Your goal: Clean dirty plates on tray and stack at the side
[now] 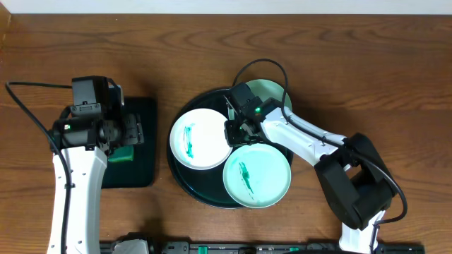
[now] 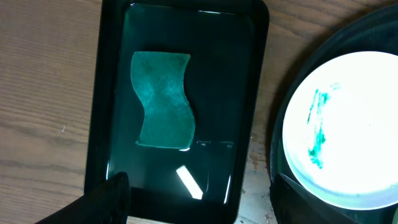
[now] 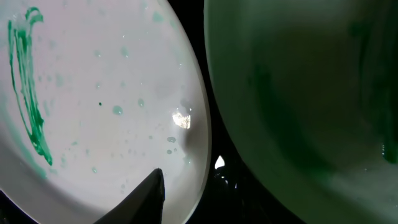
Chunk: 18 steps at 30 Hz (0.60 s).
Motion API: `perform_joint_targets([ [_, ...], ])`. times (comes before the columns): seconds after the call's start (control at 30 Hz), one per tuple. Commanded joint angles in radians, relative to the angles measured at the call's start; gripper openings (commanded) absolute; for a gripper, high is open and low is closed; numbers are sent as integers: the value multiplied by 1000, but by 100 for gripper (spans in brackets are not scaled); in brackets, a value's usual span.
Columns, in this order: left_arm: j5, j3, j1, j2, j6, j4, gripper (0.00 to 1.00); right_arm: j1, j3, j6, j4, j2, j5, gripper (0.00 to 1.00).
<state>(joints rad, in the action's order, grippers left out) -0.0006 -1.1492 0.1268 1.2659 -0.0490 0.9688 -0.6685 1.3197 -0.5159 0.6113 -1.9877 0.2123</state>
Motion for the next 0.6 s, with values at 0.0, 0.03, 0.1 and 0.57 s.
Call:
perform_joint_targets([
  [0.0,-12,-22,-5,-12,5,2,72,-6,14,-5,-2,-8,-1,36],
  [0.03,-12,-22,-5,-12,5,2,72,-6,14,-3,-2,-8,2,36],
  [0.1,-12,-22,-5,-12,5,3,73,-6,14,-3,-2,-8,2,36],
  [0.57,-12,-22,-5,-12,5,2,73,-6,14,2,-2,-8,3,36],
])
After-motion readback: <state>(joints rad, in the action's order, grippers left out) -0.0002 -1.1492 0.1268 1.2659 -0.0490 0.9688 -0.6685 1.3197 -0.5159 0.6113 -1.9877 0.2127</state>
